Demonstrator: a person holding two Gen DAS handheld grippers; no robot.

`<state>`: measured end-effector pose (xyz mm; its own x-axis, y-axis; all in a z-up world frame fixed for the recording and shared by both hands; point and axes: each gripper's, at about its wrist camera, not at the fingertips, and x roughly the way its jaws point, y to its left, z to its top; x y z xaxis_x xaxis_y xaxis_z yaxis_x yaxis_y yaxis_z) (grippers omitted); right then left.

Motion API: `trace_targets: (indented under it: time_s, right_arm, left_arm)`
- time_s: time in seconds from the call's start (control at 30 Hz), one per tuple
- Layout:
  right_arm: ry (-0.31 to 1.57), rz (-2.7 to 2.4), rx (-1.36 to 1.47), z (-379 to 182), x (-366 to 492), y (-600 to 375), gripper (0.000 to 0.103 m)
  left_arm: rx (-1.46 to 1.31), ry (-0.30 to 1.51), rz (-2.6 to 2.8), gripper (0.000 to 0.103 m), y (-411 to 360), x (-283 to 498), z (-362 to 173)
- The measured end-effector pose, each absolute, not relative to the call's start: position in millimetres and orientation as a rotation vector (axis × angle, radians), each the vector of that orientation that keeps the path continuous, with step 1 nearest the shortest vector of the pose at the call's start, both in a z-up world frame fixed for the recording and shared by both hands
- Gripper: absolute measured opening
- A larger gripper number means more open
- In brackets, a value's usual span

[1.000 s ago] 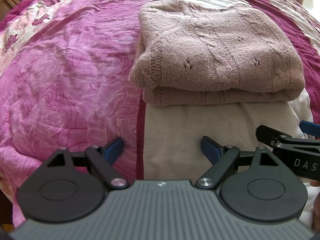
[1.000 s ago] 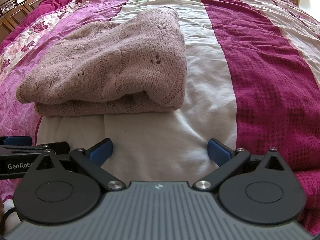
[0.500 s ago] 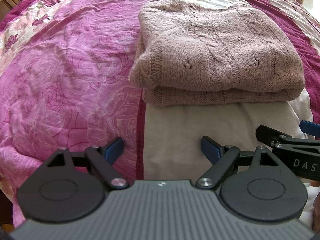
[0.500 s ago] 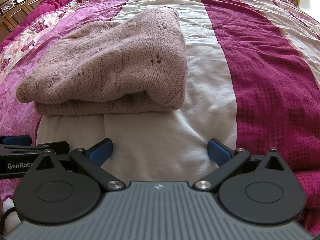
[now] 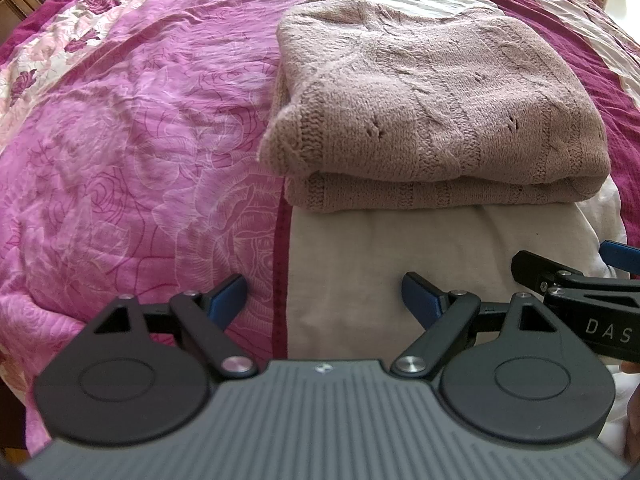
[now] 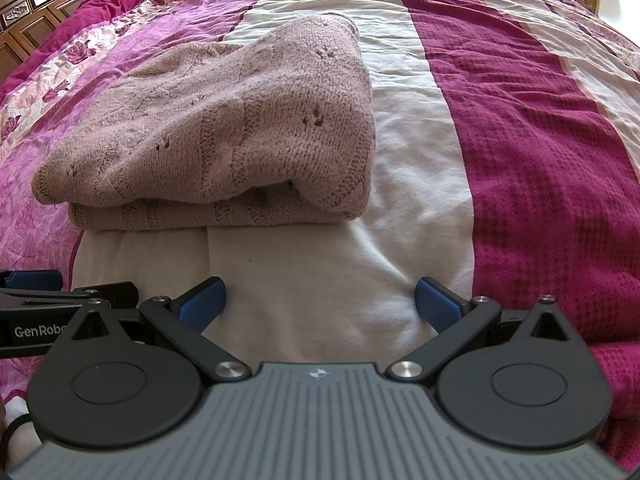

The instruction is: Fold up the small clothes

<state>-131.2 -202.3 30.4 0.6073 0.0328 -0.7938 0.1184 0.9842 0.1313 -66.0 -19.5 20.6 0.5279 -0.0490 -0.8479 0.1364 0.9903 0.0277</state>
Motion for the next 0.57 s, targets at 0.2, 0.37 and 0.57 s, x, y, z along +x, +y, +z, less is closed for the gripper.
trace_targets:
  time_s: [0.2,0.37,0.57]
  right_arm:
    - [0.918,-0.05,0.177,30.4,-131.2,-202.1,0.103]
    - [0.918,-0.05,0.177,30.4,-131.3,-201.9,0.103]
    - [0.919,-0.05,0.176,30.9,-131.2,-201.6,0.103]
  left_arm:
    - [0.095,1.009,-0.111,0.086,-19.6,-66.3,20.7]
    - [0.094,1.009,-0.11,0.086,-19.6,-66.5,20.7]
    - [0.1,1.015,-0.113,0.086,-19.4,-66.9,21.9]
